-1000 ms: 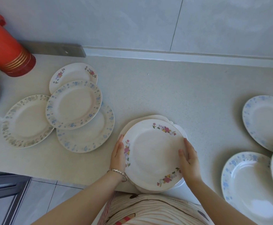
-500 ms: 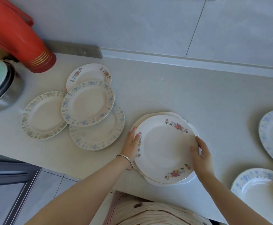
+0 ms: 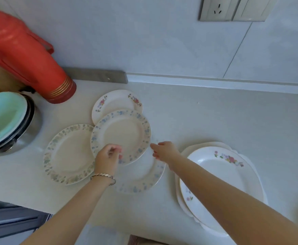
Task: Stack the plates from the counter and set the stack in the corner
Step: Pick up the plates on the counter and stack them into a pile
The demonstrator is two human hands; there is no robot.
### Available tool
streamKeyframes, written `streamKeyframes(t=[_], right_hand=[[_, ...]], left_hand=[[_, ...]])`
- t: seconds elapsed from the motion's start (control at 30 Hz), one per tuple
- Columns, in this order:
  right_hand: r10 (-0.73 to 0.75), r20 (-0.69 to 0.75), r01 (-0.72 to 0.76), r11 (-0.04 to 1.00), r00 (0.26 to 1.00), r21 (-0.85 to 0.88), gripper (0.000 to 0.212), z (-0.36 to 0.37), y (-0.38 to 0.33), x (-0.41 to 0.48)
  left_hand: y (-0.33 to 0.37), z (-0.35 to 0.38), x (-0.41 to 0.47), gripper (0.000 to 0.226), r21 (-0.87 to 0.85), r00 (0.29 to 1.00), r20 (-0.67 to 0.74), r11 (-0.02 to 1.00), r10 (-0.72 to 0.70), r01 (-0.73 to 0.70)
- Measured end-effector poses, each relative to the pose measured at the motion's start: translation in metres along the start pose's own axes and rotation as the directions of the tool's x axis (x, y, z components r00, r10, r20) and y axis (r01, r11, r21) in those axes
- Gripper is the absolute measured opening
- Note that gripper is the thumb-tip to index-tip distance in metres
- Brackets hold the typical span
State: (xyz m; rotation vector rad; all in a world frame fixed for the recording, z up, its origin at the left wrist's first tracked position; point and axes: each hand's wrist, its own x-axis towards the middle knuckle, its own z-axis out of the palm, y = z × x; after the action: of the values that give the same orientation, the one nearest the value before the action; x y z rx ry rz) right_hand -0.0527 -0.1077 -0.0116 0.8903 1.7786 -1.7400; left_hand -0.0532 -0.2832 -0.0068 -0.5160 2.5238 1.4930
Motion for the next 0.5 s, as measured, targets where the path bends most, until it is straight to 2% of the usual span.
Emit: streamKeyframes(t=[0.07,0.17,0.3,0.4,0.5], right_hand=[[0.038,-0.047,-0.036,0.998,0.998,0.044,0.017,0.026,0.000,0.025],[0.120,-0.071,-0.097,0.961,0.990,0.260,0.005,0.046,0.002,0.045],[0.087,-0.157,-0.032,0.944,0.984,0.327,0.023,0.051,0.001,0.035],[0.026,-0.186,0.037,0.944,0.982,0.329,0.023,0.031,0.012,0.019],[-0.012,-0.155,0.067,0.934,0.988,0.352,0.023,-0.006,0.029,-0.005]], left_hand=[[-0.006,-0.019,0.014,0.032,0.010,1.000,-0.002,1.000,0.003,-0.003],[-0.012,-0.039,0.031,0.030,-0.005,1.000,0.009,1.000,-0.003,0.003],[-0.010,-0.056,0.042,0.019,0.048,1.000,-0.006,0.999,-0.002,0.003],[0.001,-0.060,0.050,0.050,0.084,1.000,0.003,0.996,-0.011,0.010],[0.012,-0.048,0.053,0.082,0.043,0.971,0.173,0.986,-0.167,0.161]])
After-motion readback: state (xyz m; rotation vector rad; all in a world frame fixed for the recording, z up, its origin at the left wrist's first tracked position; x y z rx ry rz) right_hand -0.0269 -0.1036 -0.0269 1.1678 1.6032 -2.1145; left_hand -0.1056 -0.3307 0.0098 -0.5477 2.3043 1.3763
